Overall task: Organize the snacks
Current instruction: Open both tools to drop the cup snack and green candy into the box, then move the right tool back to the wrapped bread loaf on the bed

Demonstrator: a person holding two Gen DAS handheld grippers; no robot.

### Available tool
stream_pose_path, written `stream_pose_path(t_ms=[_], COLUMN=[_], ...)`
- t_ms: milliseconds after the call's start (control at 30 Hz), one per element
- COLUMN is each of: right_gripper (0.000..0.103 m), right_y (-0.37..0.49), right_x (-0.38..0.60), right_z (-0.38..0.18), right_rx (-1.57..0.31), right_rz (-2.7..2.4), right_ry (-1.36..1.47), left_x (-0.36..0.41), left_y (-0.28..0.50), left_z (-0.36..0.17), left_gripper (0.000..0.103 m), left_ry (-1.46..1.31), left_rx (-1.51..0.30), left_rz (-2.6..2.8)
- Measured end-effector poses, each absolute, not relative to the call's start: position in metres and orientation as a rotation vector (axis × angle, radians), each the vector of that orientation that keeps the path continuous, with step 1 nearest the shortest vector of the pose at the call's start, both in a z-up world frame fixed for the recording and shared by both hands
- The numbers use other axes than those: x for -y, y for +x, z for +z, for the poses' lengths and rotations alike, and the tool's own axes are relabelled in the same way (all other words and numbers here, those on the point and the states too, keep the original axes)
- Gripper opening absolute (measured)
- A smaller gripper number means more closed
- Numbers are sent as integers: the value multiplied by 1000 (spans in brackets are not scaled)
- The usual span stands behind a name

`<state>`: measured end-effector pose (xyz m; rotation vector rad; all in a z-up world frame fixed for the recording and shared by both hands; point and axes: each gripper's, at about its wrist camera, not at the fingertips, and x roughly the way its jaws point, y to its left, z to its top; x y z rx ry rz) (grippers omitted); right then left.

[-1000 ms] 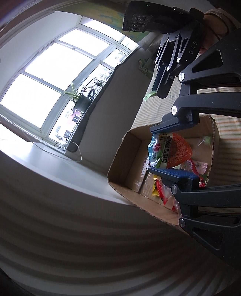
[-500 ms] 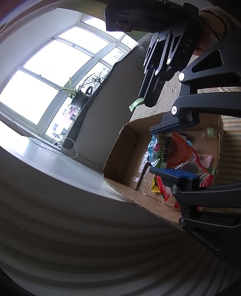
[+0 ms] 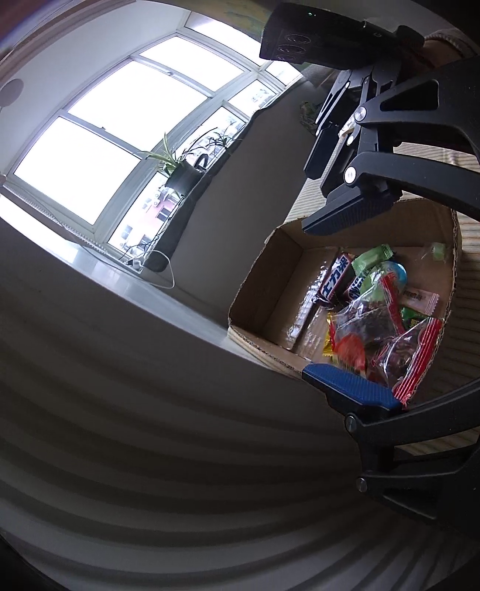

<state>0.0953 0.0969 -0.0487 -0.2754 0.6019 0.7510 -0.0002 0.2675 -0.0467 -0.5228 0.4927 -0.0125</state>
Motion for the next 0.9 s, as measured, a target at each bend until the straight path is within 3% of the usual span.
stream_pose_path(t_ms=[300, 433, 900], right_gripper=[61, 67, 68], right_y=[79, 70, 73], right_x=[-79, -77, -23], right_z=[-41, -37, -36], right_rx=[-588, -576, -559], right_rz=[740, 751, 681], right_ry=[-255, -251, -149], left_x=[-262, -255, -202], left_y=[-10, -15, 2], left_z=[-36, -31, -19], left_gripper=[72, 72, 72], left_ry=[-521, -507, -422], left_rx=[-478, -469, -506], left_rz=[-5, -7, -65])
